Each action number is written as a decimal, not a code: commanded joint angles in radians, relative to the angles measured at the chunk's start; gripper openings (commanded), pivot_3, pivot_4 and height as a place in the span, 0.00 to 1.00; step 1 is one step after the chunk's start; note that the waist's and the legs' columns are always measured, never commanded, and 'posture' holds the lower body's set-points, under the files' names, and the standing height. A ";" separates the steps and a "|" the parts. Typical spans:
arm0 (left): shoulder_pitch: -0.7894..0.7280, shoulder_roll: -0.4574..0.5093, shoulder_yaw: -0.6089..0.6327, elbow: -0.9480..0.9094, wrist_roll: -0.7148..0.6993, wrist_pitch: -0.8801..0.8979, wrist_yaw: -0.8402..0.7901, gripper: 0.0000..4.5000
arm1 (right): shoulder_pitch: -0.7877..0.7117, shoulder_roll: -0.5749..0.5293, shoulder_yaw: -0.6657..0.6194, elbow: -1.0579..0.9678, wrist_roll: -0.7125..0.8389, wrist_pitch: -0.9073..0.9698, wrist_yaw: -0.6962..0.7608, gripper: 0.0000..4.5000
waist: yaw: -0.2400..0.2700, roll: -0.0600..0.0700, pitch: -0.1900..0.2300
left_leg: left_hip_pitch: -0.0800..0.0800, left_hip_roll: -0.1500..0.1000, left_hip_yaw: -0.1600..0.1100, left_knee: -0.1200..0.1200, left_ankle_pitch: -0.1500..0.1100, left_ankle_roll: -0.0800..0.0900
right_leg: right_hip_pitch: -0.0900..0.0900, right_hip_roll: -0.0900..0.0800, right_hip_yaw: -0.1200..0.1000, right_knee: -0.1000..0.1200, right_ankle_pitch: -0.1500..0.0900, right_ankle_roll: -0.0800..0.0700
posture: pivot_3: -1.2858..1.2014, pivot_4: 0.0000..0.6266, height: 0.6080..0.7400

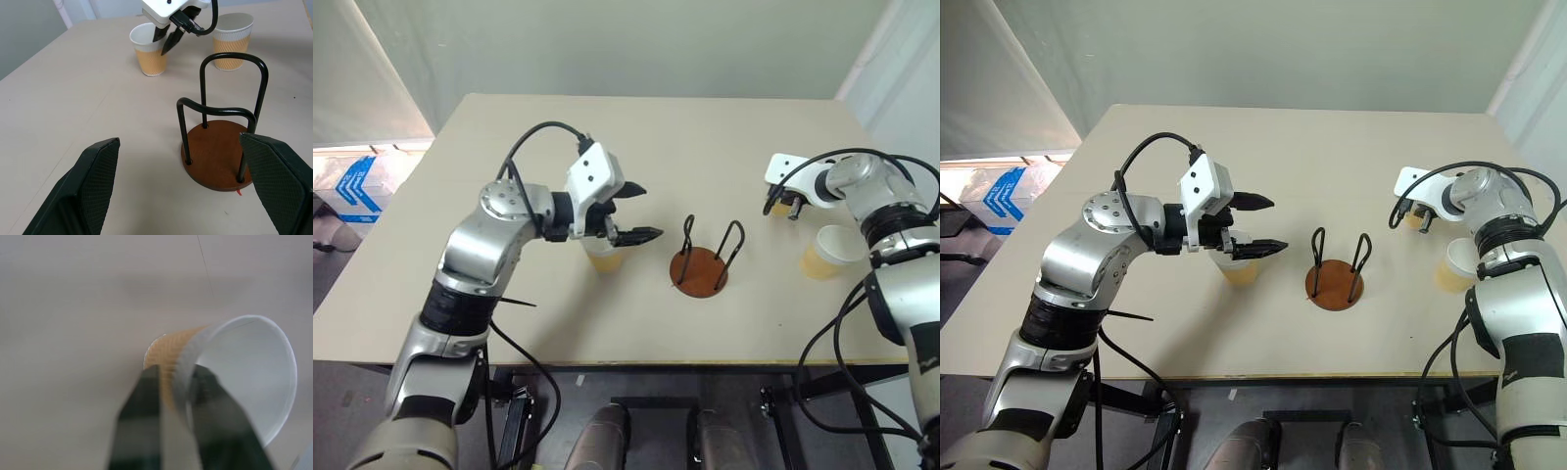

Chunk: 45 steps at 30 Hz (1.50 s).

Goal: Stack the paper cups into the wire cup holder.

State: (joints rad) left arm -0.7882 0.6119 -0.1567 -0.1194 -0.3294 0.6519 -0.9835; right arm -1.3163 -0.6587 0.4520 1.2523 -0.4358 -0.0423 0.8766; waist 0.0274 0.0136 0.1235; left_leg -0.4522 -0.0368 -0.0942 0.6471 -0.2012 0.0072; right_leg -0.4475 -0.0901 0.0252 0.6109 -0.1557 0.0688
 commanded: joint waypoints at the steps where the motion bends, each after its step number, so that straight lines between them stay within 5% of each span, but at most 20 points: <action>1: -0.003 0.012 0.016 -0.039 -0.003 -0.009 0.001 0.95 | -0.028 -0.009 -0.028 -0.014 0.001 -0.016 0.008 0.00 | 0.000 0.000 0.000 | 0.000 0.000 0.000 0.000 0.000 0.000 | 0.000 0.000 0.000 0.000 0.000 0.000 | 0.52 0.24 1.00; 9: 0.009 0.051 0.039 -0.019 -0.032 -0.006 -0.049 0.95 | -0.018 -0.087 -0.086 -0.193 0.073 -0.041 0.182 0.00 | 0.000 0.002 0.001 | -0.001 0.000 0.000 0.000 0.000 0.000 | 0.000 0.000 -0.001 0.000 0.000 0.000 | 0.52 0.24 1.00; 16: 0.028 0.093 0.123 -0.038 -0.165 -0.026 -0.180 0.95 | 0.154 -0.292 -0.254 -0.998 0.374 0.424 0.630 0.00 | 0.001 0.002 0.001 | -0.002 0.001 0.000 0.000 0.006 -0.008 | 0.001 0.001 -0.002 0.000 -0.003 -0.004 | 0.52 0.24 1.00; 22: -0.019 0.121 0.128 0.011 -0.206 -0.016 -0.251 0.95 | 0.205 -0.363 -0.303 -1.422 0.539 0.726 0.675 0.00 | -0.006 0.001 0.001 | -0.001 0.001 0.000 0.000 0.008 -0.006 | 0.002 0.002 -0.002 -0.002 -0.006 -0.004 | 0.52 0.24 1.00; 33: -0.066 0.139 0.110 0.006 -0.229 0.021 -0.274 0.95 | 0.261 -0.342 -0.249 -1.599 0.614 0.816 0.601 0.00 | -0.010 0.000 0.001 | 0.002 0.001 -0.004 -0.001 0.014 0.004 | 0.003 0.002 -0.002 0.001 -0.003 -0.007 | 0.52 0.24 1.00; 45: -0.043 0.164 0.106 -0.015 -0.216 0.034 -0.252 0.95 | 0.335 -0.315 -0.138 -1.528 0.544 0.698 0.541 0.00 | -0.011 0.001 0.001 | 0.001 0.000 -0.004 -0.001 0.016 0.005 | 0.003 0.002 -0.002 -0.001 -0.002 -0.002 | 0.52 0.24 1.00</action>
State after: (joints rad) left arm -0.8253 0.7611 -0.0588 -0.1024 -0.5481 0.6857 -1.2406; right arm -0.9731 -0.9782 0.3148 -0.2749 0.1217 0.6715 1.4350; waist 0.0166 0.0141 0.1242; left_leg -0.4515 -0.0369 -0.0978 0.6457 -0.1855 0.0118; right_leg -0.4449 -0.0879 0.0236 0.6101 -0.1578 0.0675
